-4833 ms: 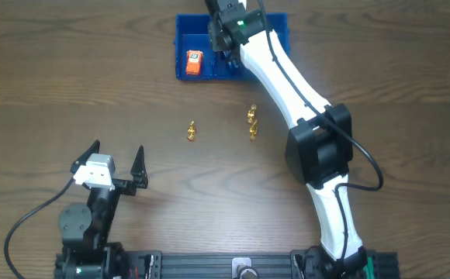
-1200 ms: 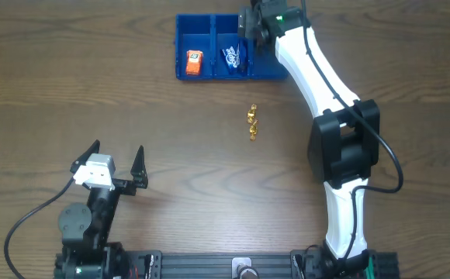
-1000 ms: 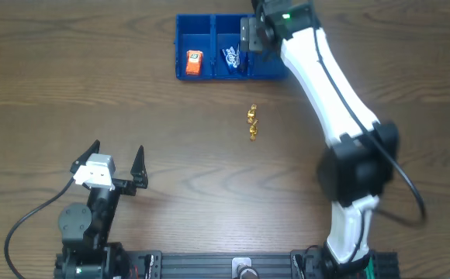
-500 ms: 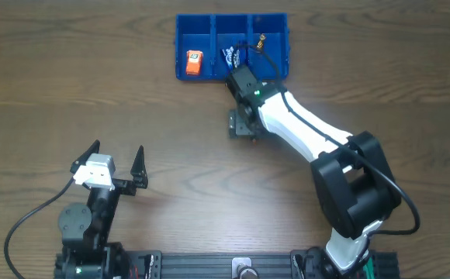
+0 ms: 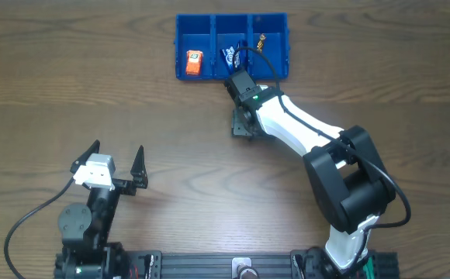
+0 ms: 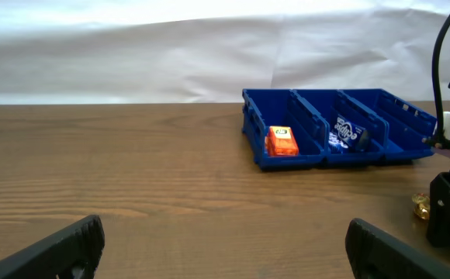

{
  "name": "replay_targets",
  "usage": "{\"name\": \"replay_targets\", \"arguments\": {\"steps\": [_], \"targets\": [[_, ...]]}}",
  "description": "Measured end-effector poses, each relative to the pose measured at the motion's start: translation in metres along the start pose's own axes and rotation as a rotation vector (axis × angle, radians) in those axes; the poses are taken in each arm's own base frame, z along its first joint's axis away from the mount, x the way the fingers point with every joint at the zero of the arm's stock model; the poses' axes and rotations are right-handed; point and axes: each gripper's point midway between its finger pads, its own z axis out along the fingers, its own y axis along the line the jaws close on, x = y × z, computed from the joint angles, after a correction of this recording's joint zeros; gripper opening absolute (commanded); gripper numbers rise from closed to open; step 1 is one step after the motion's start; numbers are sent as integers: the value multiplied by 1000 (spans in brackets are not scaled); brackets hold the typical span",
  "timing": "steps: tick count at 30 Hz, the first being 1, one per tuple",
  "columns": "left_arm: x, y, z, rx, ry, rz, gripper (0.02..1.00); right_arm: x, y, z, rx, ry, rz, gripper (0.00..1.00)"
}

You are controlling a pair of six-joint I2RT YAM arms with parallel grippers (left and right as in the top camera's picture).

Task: Sort Candies Into Trays

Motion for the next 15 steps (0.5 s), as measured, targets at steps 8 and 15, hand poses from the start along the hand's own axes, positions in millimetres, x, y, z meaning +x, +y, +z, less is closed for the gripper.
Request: {"name": "replay_targets", "arguments": {"steps": [8, 15], "targets": [[0, 0, 0, 0, 0, 0, 998, -1, -1, 8, 12, -3, 11, 494], [0, 0, 0, 0, 0, 0, 998, -1, 0, 8, 11, -4, 17, 200]]}}
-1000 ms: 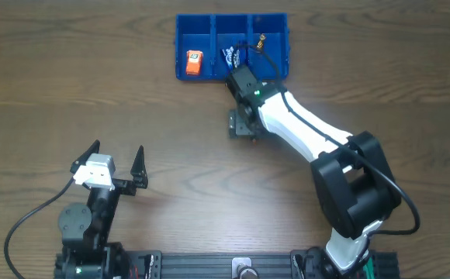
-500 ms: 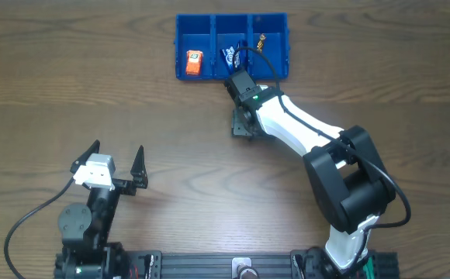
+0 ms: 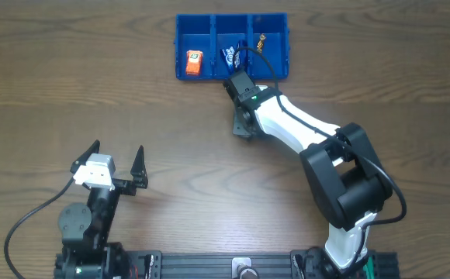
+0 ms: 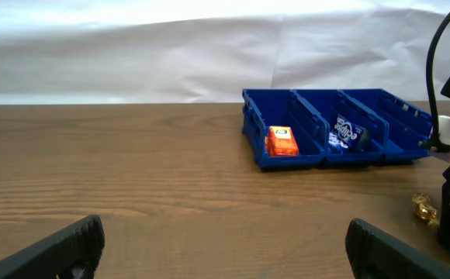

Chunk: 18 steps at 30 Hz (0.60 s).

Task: Sort Candies Into Trays

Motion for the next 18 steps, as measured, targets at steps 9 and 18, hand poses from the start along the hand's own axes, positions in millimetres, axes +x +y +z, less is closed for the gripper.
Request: {"name": "replay_targets", "arguments": {"steps": [9, 18], "targets": [[0, 0, 0, 0, 0, 0, 998, 10, -13, -23, 38, 26, -10, 119], [0, 0, 0, 0, 0, 0, 1000, -198, -41, -199, -81, -667, 49, 110]]}}
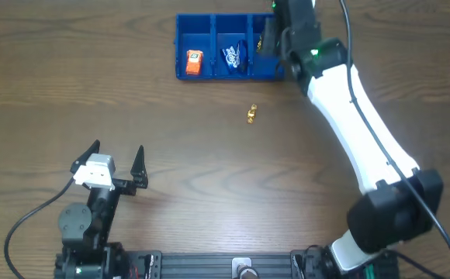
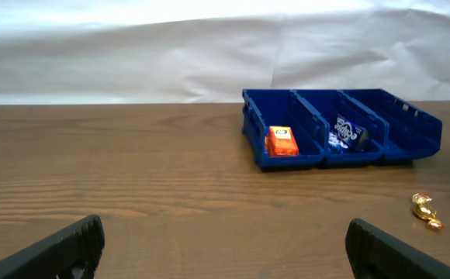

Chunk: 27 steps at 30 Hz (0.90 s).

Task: Sort Candies Into Trays

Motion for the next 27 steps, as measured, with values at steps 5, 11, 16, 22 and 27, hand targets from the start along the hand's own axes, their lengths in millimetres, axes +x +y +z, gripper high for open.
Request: {"name": "replay_targets", "arguments": {"steps": [5, 11, 16, 22, 27], "targets": [[0, 0, 0, 0, 0, 0, 998, 42, 0, 88, 44, 62, -75, 110], [0, 0, 0, 0, 0, 0, 998, 66, -2, 110, 61, 112, -98, 452], [0, 0, 0, 0, 0, 0, 998, 78, -7, 108, 76, 162, -124, 1000], [0, 0, 0, 0, 0, 0, 998, 53, -8, 52, 78, 197, -137, 1000], [0, 0, 0, 0, 0, 0, 998, 71, 18, -23, 9, 313, -67, 1000]]}}
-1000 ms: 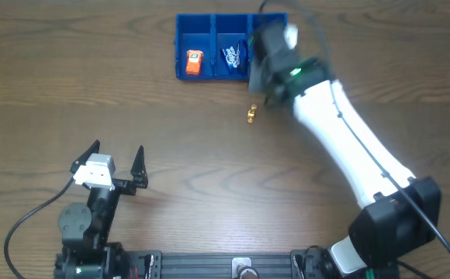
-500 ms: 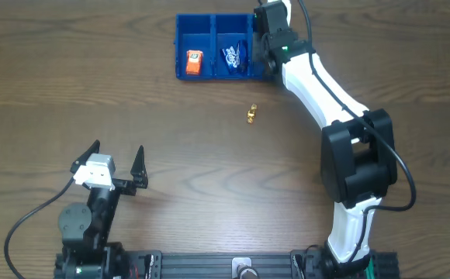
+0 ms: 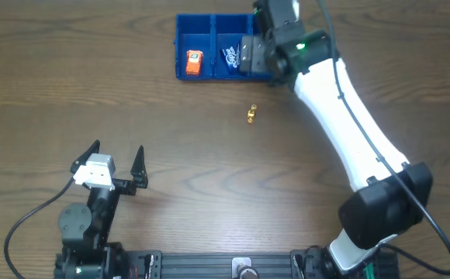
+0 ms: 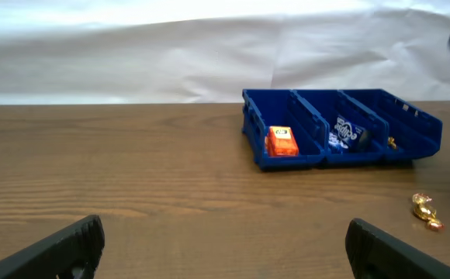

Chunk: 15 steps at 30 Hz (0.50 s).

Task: Sort Candies Into Trays

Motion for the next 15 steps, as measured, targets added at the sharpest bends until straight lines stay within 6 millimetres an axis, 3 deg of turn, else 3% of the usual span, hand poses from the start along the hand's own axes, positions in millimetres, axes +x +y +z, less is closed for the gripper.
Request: {"name": "replay_targets", "arguments": {"steps": [1, 2, 5, 12, 15], "targets": [[0, 0, 0, 0, 0, 0, 998, 16, 5, 10, -1, 48, 0, 1000], [0, 0, 0, 0, 0, 0, 998, 58, 10, 39, 11, 174, -12, 1000], [0, 0, 0, 0, 0, 0, 998, 106, 12, 70, 44, 306, -17, 1000], [0, 0, 0, 0, 0, 0, 998, 138, 17, 119, 74, 391, -5, 882], [0, 0, 0, 0, 0, 0, 998, 145, 16, 126, 83, 413, -2, 816]]}}
